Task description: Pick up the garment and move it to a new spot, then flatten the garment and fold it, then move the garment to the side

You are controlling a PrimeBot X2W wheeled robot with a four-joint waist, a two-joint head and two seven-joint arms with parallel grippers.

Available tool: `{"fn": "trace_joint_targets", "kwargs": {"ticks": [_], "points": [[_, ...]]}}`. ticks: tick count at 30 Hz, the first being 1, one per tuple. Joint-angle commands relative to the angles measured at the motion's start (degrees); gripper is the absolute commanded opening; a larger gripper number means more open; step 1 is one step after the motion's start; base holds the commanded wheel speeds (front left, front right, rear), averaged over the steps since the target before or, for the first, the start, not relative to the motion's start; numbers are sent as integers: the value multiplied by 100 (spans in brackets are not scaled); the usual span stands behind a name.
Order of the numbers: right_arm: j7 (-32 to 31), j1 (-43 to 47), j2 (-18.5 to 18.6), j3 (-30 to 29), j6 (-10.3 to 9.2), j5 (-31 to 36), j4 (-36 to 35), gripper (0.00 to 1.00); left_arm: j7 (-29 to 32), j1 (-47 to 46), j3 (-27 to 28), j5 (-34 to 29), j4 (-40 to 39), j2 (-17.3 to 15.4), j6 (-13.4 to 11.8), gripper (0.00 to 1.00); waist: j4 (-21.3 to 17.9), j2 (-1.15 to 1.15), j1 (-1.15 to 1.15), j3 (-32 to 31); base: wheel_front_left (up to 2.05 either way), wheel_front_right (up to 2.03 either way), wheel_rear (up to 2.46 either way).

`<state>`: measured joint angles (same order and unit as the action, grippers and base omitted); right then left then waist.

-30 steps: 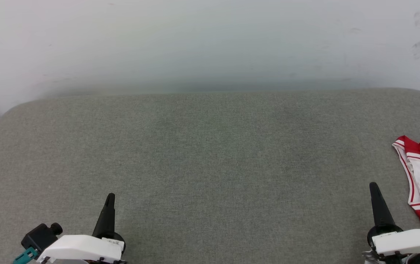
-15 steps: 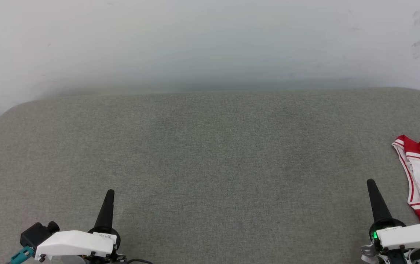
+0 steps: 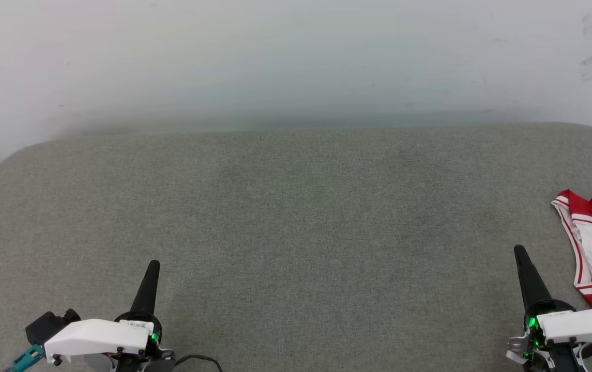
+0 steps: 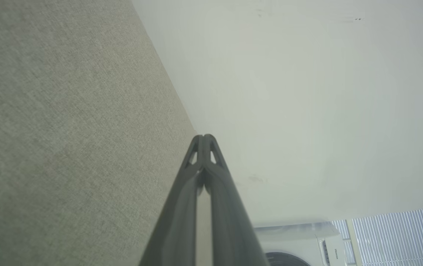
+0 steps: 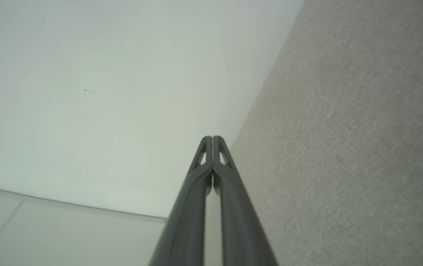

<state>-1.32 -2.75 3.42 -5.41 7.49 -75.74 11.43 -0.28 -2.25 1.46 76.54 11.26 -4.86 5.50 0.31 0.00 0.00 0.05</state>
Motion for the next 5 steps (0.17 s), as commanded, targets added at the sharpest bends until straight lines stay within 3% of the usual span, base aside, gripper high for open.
{"fn": "trace_joint_targets", "kwargs": {"ticks": [1,5], "points": [[-30,-104,35,-8,0,-126,2,0,34,-120,30,125,-8,-24,24,0,-1,0,0,0,0,0,0],[-78,-149,32,-11,0,-324,32,0,90,-157,55,327,28,-19,53,0,-4,0,0,2,0,0,0]]}}
